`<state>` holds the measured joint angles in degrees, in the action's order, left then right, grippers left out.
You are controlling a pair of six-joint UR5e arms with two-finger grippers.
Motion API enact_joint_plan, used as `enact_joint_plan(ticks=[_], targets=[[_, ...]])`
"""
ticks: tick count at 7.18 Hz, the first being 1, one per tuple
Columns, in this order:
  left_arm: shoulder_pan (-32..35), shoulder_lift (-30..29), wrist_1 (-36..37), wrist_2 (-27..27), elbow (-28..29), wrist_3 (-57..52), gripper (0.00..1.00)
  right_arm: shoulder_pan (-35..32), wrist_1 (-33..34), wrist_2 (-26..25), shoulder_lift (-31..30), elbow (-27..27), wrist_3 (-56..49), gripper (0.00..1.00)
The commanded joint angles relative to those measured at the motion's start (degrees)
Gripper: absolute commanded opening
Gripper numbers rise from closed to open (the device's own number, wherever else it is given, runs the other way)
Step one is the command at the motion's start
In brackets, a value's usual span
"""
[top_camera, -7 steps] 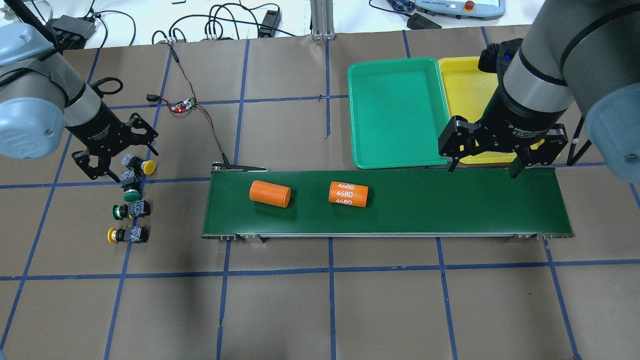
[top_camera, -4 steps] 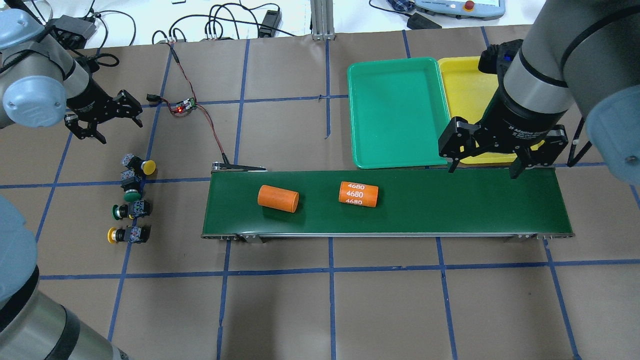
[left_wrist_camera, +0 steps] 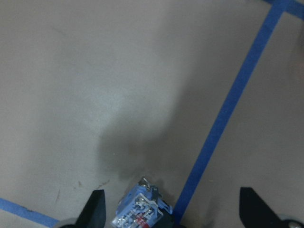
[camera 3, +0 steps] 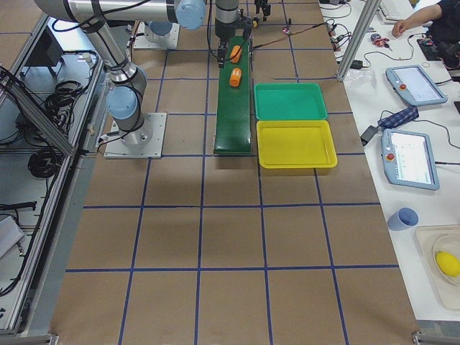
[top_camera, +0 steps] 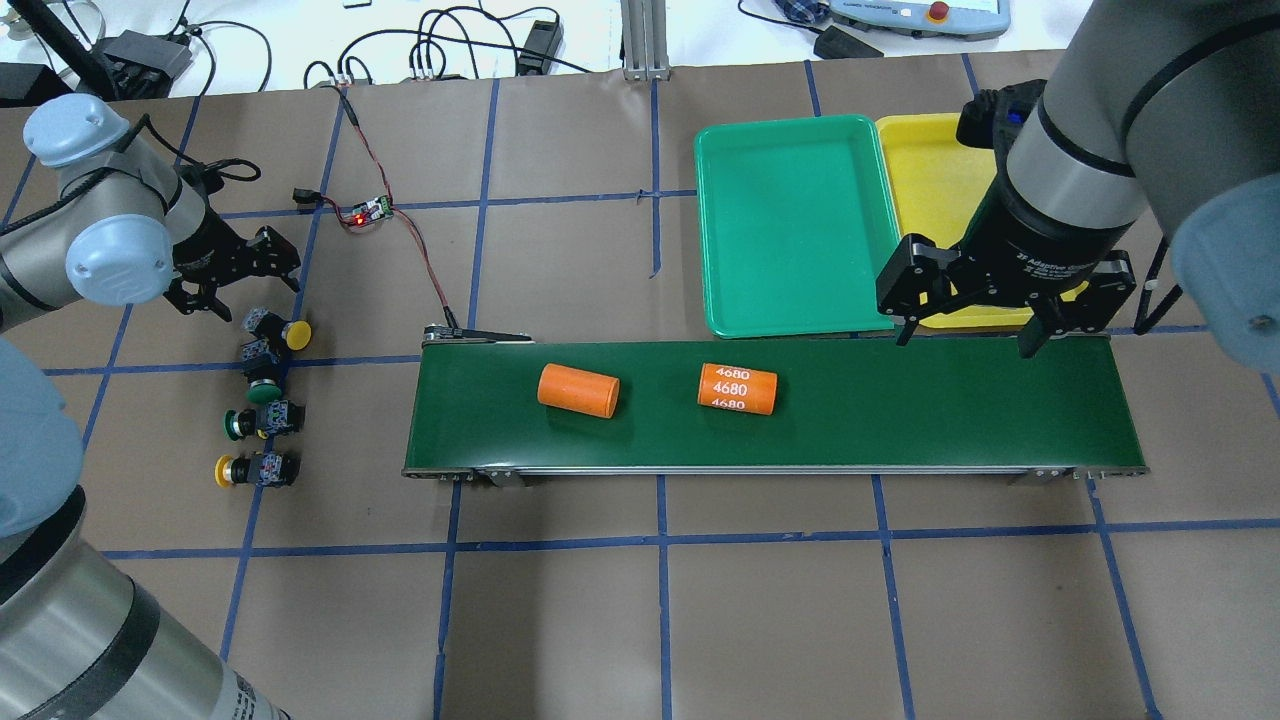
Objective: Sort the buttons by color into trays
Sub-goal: 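Grasp the yellow-capped button with the left gripper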
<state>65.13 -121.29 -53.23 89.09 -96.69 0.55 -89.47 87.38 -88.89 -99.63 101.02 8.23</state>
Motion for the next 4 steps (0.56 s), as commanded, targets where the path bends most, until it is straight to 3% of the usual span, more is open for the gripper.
enact_joint_plan(ticks=[1, 2, 3, 4], targets=[[-0.54, 0.26, 0.5, 0.21, -2.27, 1.81, 1.0, 0.0, 0.25, 0.03, 0.05, 0.05, -0.15, 1.0], [-0.54, 1.14, 0.5, 0.29, -3.75, 2.6, 0.68, 0.0, 0.07, -0.06, -0.04, 0.05, -0.15, 1.0], [-0.54, 1.32, 0.5, -0.05, -5.16, 2.96, 0.24, 0.0, 0.16, 0.03, -0.04, -0.04, -0.06, 1.0], [-0.45, 1.67, 0.58, -0.23, -5.26, 3.57, 0.03, 0.0, 0.25, 0.03, -0.04, -0.04, -0.06, 1.0]])
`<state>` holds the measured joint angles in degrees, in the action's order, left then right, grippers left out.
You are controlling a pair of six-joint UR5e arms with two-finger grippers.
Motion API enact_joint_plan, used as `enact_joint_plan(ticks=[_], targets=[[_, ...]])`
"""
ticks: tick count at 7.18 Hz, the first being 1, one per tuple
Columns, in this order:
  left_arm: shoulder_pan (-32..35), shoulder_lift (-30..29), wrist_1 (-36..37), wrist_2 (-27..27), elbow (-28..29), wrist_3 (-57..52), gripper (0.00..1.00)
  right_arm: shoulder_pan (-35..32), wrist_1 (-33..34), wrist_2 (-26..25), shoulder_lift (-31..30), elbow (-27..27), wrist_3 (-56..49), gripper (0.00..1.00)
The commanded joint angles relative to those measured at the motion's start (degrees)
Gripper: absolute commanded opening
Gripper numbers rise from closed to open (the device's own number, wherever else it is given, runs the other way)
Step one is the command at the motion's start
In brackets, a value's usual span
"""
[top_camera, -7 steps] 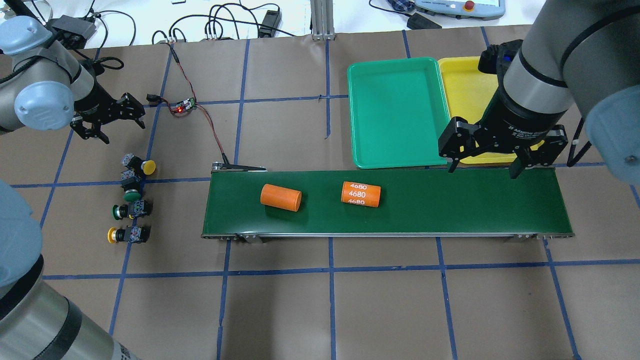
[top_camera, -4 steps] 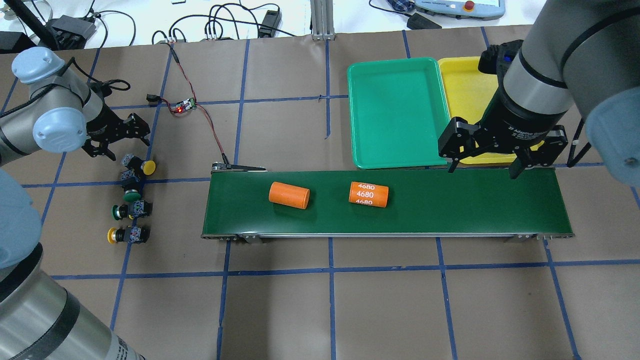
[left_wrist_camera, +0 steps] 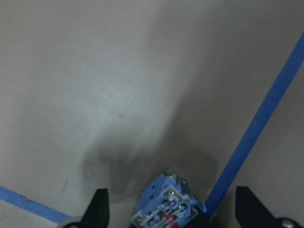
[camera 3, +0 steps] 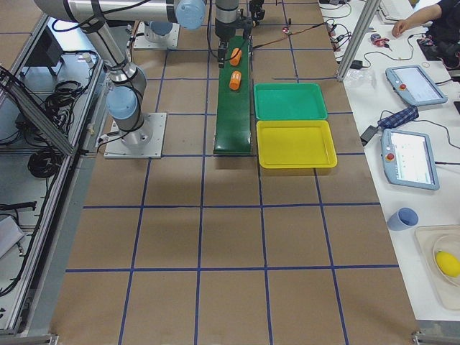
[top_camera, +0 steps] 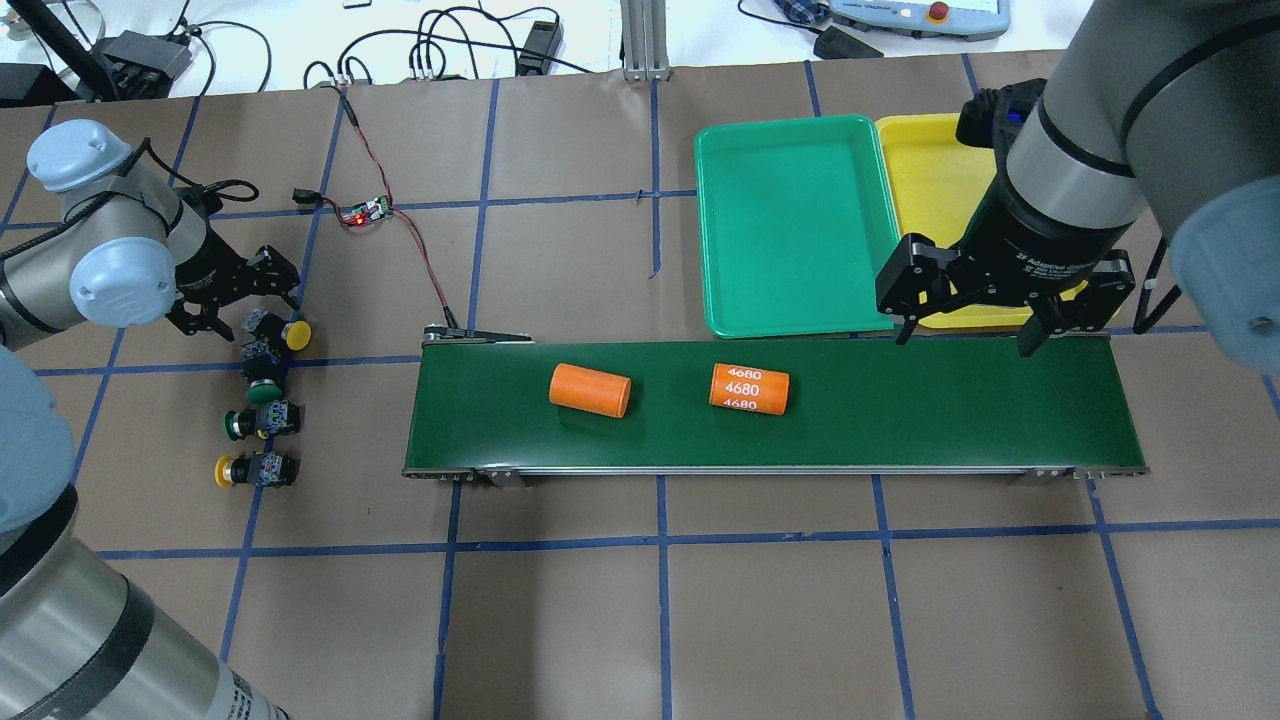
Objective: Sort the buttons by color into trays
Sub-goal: 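Carry the yellow-capped button onto the conveyor belt and release it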
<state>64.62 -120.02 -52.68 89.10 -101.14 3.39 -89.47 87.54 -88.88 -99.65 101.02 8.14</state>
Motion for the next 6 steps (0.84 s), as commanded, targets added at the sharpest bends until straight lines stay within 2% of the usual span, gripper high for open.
enact_joint_plan(ticks=[1, 2, 4, 6], targets=[[0.07, 1.19, -0.4, -0.59, -0.03, 1.09, 0.01, 0.0, 0.0, 0.02, 0.07, 0.05, -0.06, 1.0], [0.24, 2.41, -2.41, -0.59, 1.72, 3.01, 0.01, 0.0, -0.09, -0.06, -0.01, 0.05, 0.03, 1.0], [2.08, 5.57, -16.15, -1.98, 8.48, 9.92, 0.01, 0.0, -0.01, 0.02, -0.01, -0.04, 0.12, 1.0], [8.91, 9.96, -22.61, -2.17, 6.51, 21.5, 0.01, 0.0, 0.0, 0.02, -0.01, 0.05, 0.03, 1.0]])
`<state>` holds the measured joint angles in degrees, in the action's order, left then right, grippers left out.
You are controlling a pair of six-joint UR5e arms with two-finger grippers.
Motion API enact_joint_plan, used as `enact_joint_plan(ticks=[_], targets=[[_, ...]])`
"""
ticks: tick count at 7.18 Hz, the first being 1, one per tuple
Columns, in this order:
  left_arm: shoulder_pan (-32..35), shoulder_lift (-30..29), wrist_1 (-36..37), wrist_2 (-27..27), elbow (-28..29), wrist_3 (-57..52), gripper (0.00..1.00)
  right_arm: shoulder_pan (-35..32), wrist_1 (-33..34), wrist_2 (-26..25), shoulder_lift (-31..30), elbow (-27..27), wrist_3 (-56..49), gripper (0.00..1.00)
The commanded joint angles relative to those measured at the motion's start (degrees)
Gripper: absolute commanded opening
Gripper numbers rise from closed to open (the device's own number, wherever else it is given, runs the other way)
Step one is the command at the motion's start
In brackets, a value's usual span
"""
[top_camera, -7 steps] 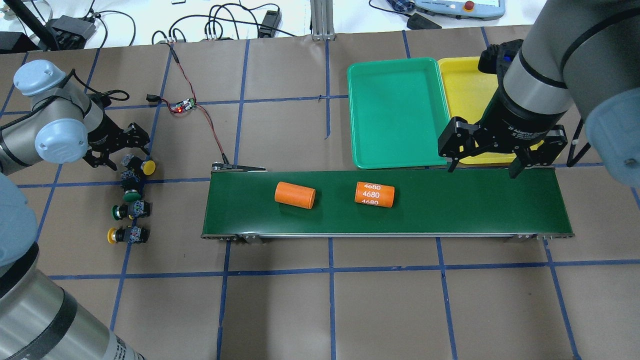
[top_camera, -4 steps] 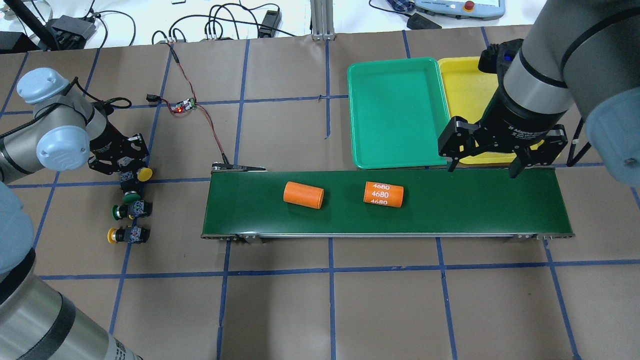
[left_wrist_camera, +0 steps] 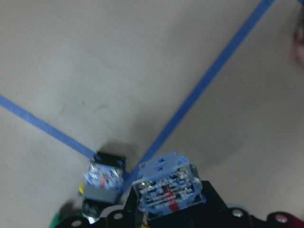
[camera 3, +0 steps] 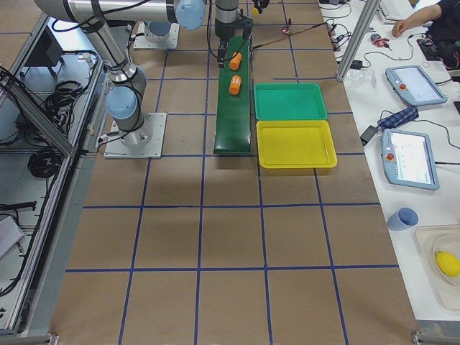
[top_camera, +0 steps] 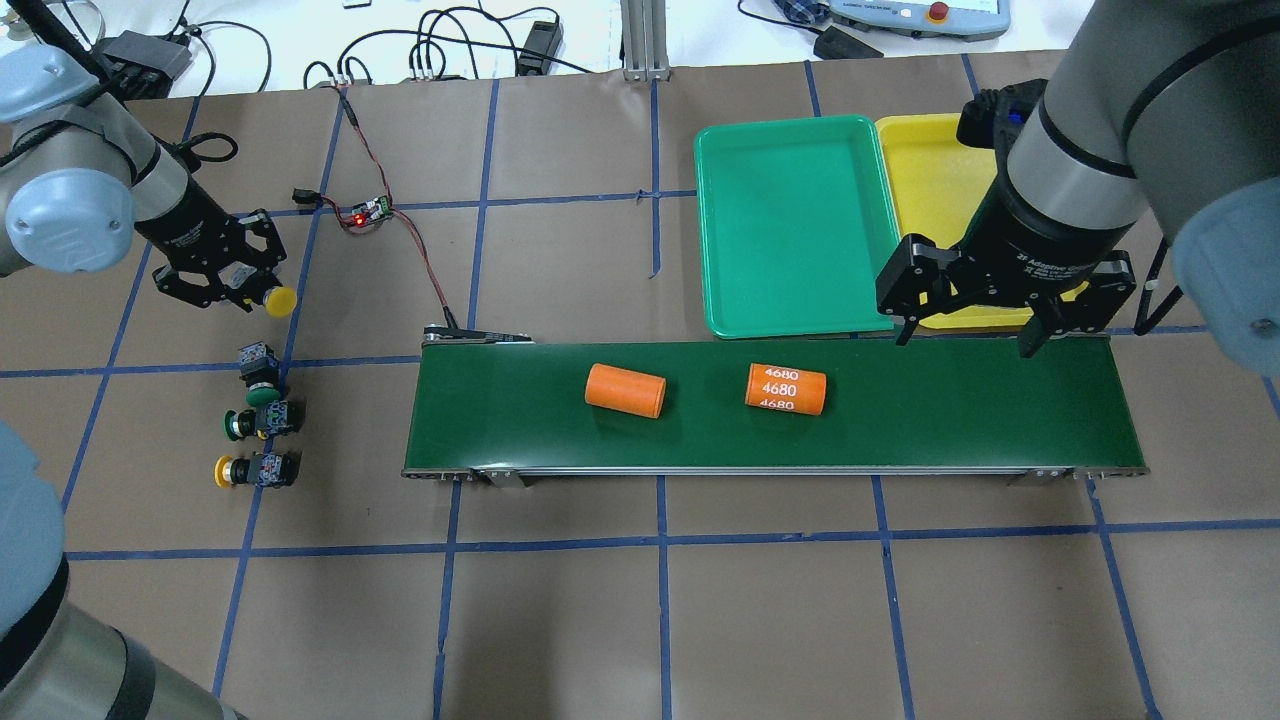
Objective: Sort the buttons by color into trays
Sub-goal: 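Carry the yellow-capped button onto the conveyor belt and release it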
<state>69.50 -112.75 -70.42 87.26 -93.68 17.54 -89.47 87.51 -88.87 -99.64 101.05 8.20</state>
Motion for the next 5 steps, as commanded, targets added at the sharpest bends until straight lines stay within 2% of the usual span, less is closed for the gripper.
enact_joint_plan(ticks=[1, 3, 5], targets=[[7.02, 5.4, -5.08, -0.42, -4.72, 18.3, 0.01, 0.0, -0.23, 0.01, -0.03, 0.02, 0.06, 1.0], [13.79, 10.24, -4.82, -1.72, -11.58, 35.8, 0.0, 0.09, 0.12, 0.01, -0.03, -0.06, 0.06, 1.0], [22.21, 12.11, -2.56, -2.97, -14.94, 50.88, 0.0, 0.09, 0.03, 0.01, 0.06, -0.06, -0.03, 1.0]])
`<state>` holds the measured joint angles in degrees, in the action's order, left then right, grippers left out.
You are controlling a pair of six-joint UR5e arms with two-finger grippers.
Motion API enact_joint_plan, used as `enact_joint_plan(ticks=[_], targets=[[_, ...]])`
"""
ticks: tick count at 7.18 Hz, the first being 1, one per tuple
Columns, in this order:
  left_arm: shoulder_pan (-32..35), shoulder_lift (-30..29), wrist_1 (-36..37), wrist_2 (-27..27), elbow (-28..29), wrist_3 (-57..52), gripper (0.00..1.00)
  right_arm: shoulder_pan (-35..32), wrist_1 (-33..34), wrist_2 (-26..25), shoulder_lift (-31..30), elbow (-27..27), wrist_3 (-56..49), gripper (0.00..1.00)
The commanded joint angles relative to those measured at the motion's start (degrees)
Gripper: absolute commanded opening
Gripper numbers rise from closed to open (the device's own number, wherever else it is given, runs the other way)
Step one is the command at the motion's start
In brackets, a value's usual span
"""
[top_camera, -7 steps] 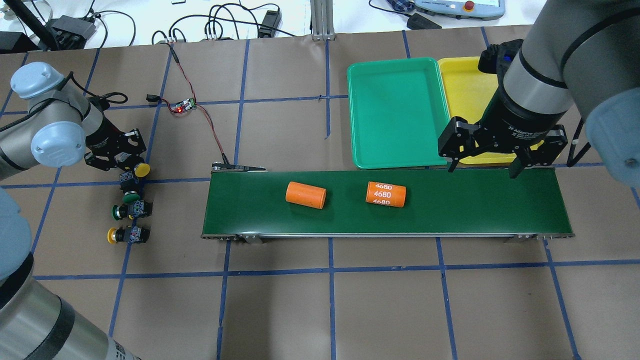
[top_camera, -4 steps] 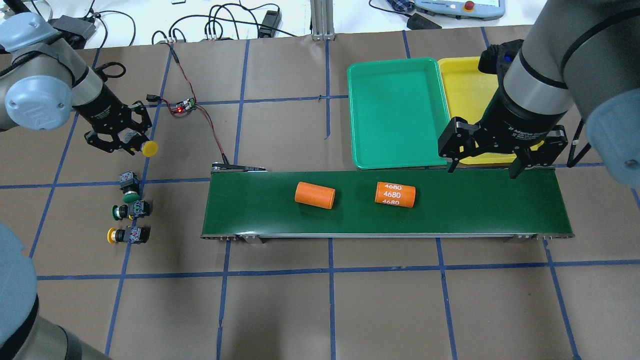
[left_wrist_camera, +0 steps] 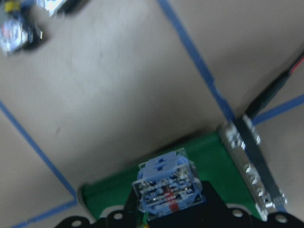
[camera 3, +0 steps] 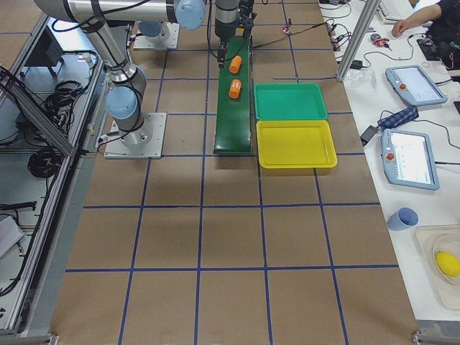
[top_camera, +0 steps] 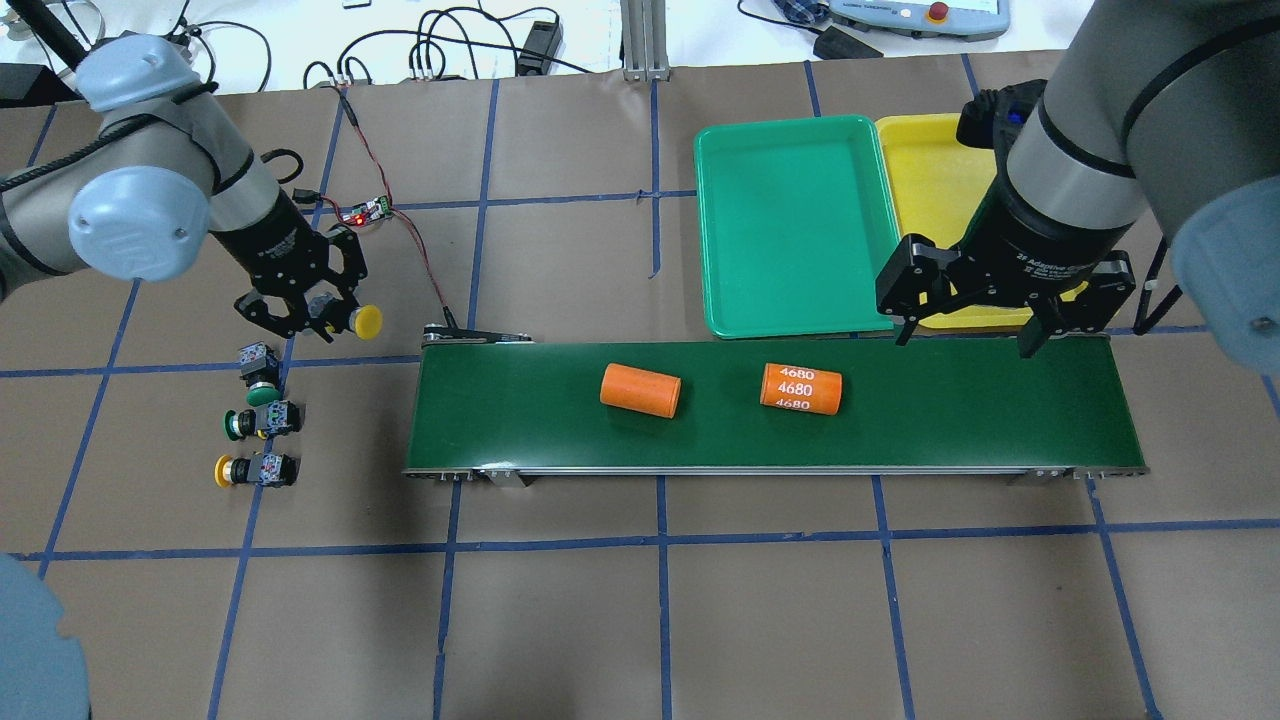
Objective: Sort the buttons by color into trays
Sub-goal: 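Carry the yellow-capped button onto the conveyor belt and release it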
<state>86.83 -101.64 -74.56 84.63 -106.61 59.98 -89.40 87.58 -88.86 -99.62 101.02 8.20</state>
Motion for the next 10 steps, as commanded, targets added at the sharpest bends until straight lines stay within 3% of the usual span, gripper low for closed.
enact_joint_plan(ticks=[1, 3, 4, 5, 8, 10], targets=[[5.97, -0.74, 6.66, -0.43, -2.2, 11.79, 0.03, 0.02, 0.05, 0.0, -0.05, -0.03, 0.06, 1.0], [6.42, -0.67, 8.11, -0.25, -5.08, 14.38, 0.23, 0.1, 0.05, -0.09, 0.04, -0.03, 0.06, 1.0], [6.25, -1.1, 10.9, -0.25, -5.71, 14.9, 0.52, 0.37, 0.05, -0.09, -0.05, -0.12, -0.2, 1.0], [5.81, -1.11, 12.32, -0.17, -5.28, 13.86, 0.97, 0.37, -0.39, -0.17, -0.05, -0.03, 0.14, 1.0], [0.83, 2.22, 10.6, -0.51, -2.74, 2.4, 1.0, 1.42, 0.22, -0.09, -0.66, -0.21, 4.07, 1.0], [-11.44, 2.94, 8.03, 0.19, -2.38, -23.73, 1.0, 1.07, -0.22, -0.09, -1.19, -0.12, 9.89, 1.0]])
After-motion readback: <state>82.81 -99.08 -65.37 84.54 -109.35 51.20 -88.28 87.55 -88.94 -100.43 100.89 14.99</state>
